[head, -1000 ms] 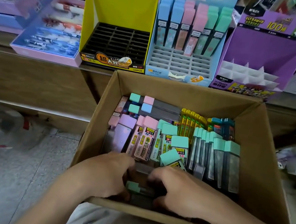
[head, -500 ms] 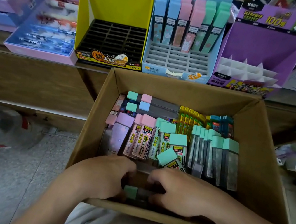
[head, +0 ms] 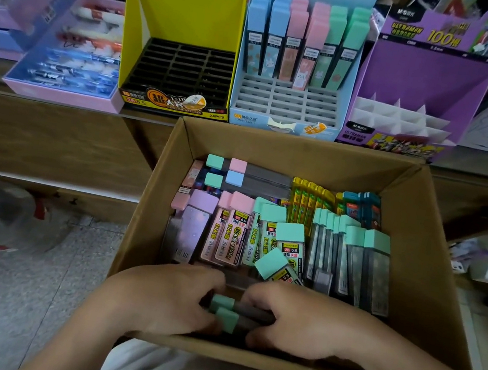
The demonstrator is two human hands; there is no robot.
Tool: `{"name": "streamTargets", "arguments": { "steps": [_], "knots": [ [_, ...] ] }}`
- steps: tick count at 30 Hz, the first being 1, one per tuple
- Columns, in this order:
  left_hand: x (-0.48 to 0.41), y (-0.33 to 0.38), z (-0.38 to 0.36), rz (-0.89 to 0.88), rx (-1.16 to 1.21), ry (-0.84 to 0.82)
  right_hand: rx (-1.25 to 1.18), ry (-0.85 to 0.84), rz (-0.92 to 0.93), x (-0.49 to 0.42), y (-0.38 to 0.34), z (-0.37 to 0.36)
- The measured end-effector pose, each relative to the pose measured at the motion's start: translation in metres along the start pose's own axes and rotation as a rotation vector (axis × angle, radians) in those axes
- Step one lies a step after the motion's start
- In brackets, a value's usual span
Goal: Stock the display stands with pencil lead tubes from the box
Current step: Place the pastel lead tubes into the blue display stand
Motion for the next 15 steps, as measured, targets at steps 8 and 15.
{"name": "streamTargets", "arguments": {
  "steps": [8, 15],
  "knots": [
    [-0.004, -0.006, 0.008, 0.015, 0.461, 0.135, -0.314, 0.146, 0.027, 0.007, 0.003, 0.012],
    [-0.006, -0.003, 0.014, -0.110, 1.027, 0.247, -0.939, 0.240, 0.080, 0.011, 0.002, 0.021]
  ]
}}
Point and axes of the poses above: each hand's wrist, its own x-axis away from the middle knuckle, its own z-axis out of the back of the hand, y = z × x, the point moved 1 cm from there along -x, towards the middle knuckle, and after that the axes turned 12 degrees about z, right-handed, at the moved point
